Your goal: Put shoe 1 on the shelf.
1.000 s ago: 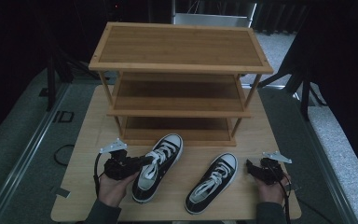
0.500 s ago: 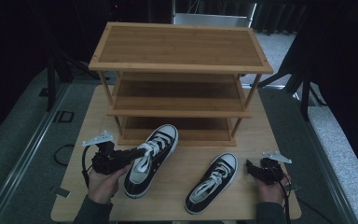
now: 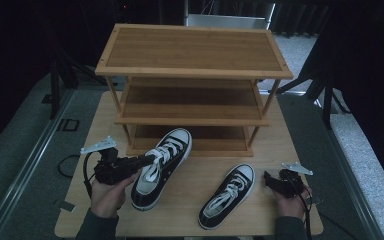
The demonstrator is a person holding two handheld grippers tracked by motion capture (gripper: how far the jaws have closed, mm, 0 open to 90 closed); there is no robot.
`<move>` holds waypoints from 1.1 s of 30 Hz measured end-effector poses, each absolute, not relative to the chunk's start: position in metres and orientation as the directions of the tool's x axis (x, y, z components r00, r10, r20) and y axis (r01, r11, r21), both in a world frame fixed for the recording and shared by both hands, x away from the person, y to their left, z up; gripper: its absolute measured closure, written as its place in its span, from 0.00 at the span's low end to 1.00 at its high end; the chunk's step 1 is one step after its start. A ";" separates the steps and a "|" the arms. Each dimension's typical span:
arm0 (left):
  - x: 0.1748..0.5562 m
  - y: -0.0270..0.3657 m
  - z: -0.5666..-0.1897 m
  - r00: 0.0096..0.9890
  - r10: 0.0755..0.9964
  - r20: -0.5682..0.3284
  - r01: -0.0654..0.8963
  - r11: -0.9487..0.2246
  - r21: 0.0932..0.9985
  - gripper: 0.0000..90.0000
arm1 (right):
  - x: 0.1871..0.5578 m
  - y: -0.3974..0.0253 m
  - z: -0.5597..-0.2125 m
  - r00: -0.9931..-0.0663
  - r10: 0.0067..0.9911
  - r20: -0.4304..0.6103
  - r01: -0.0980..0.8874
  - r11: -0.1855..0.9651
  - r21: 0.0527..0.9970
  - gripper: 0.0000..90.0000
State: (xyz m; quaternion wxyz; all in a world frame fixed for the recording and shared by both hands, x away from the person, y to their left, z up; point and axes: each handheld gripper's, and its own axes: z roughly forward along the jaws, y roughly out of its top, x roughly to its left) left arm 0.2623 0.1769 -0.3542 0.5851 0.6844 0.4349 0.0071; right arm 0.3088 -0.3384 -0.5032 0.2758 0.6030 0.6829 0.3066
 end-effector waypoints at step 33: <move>0.304 0.156 -0.291 0.609 0.633 -0.478 0.493 0.170 0.853 0.97 | 0.310 -0.338 -0.503 -0.123 0.992 -0.008 0.654 0.087 0.752 0.32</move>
